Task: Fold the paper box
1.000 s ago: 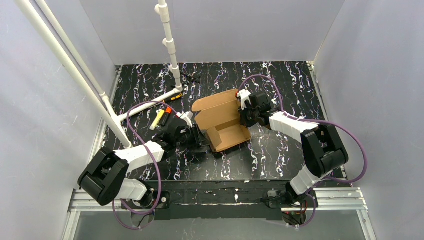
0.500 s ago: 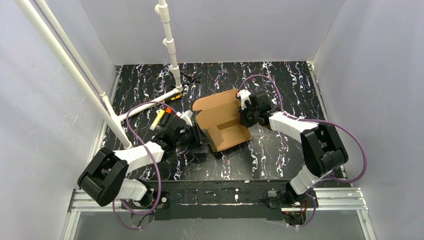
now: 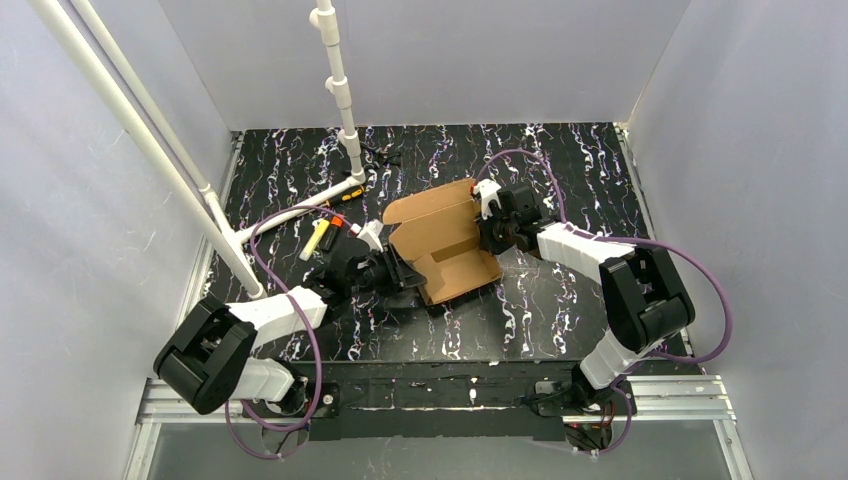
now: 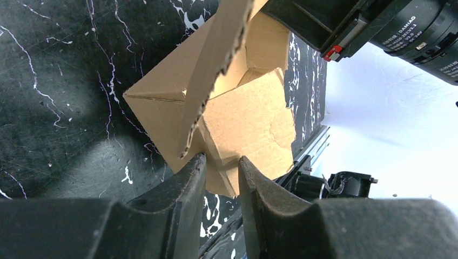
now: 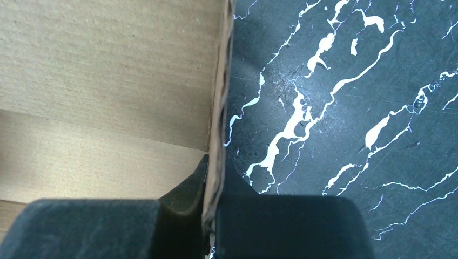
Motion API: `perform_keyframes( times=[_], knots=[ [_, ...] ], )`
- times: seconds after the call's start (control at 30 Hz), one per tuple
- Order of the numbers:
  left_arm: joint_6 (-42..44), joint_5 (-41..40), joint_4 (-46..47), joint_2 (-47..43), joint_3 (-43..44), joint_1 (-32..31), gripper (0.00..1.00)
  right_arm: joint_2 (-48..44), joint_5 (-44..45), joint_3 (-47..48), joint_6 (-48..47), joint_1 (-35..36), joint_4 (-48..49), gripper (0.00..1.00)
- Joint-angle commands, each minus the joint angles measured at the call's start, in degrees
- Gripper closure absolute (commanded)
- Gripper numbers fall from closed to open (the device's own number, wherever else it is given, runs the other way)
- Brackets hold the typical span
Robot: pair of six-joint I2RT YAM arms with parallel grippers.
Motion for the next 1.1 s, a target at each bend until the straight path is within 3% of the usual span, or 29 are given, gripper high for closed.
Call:
perform_keyframes(
  times=[0.0, 0.2, 0.5, 0.8, 0.93, 1.07],
  knots=[
    [-0.7, 0.63, 2.75, 0.31, -1.26, 0.17, 0.68, 1.76, 0.3, 0.49, -0.99, 0.28, -1.79, 0.99],
    [-1.94, 0.08, 3.26, 1.0, -1.27, 0.17, 0.59, 1.8, 0.22, 0.49, -0.99, 0.22, -1.77, 0.99],
    [-6.19, 1.04, -4.54, 8.11, 2.97, 0.04, 0.6, 1.53, -0.12, 0.46, -1.0, 0.28, -1.79, 0.99],
    [-0.36, -9.7, -30.77, 6.83, 13.71, -2.79, 0.6, 1.38, -1.99, 0.59, -0.84, 0.29, -1.71, 0.99],
    [1.11, -11.44, -35.76, 9.51, 18.07, -4.54, 0.62, 0.73, -4.43, 0.56, -0.89, 0.29, -1.65, 0.98],
    [3.25, -16.25, -42.75, 11.37, 22.2, -6.04, 0.71, -0.18, -6.9, 0.47, -1.15, 0.29, -1.88, 0.88]
  ],
)
